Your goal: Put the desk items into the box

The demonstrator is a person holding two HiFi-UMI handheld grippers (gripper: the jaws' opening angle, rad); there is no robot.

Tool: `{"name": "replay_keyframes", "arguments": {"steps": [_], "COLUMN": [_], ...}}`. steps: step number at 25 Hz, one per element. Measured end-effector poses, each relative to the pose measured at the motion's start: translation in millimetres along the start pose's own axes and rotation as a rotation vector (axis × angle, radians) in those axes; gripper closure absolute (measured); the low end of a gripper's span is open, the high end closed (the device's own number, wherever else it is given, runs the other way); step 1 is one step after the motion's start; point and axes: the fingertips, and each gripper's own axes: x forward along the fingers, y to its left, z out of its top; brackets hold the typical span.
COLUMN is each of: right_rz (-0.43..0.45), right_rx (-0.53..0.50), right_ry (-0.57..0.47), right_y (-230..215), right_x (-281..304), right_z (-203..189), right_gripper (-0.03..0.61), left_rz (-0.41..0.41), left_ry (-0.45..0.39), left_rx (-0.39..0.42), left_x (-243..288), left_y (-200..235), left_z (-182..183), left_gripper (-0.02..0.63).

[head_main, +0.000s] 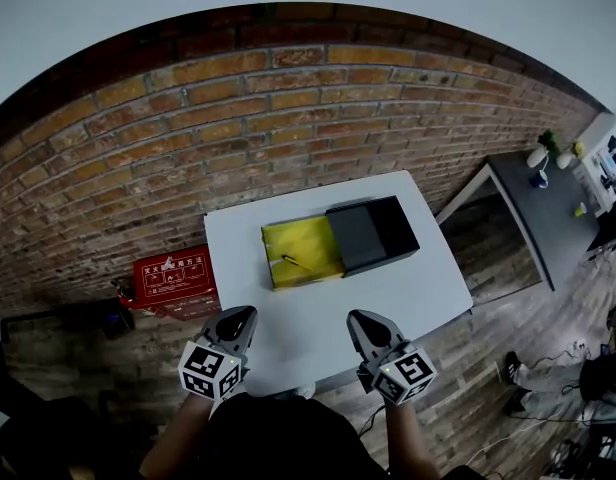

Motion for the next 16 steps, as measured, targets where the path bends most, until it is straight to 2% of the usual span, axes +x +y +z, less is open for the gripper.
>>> {"name": "replay_keyframes", "arguments": {"steps": [16], "right_rz": [-0.04], "right_rx": [-0.012], "right_ry": [0.019], "right_y": [-10], "right_x": [-6], "right_z": [-9], "right_gripper": [0.557], "left_rz": [-0.007], "left_ry": [0.019], "left_rx": [-0.005], "left_x": [2], "left_y": [0], "left_z": [-8], "left_gripper": [0.6]}}
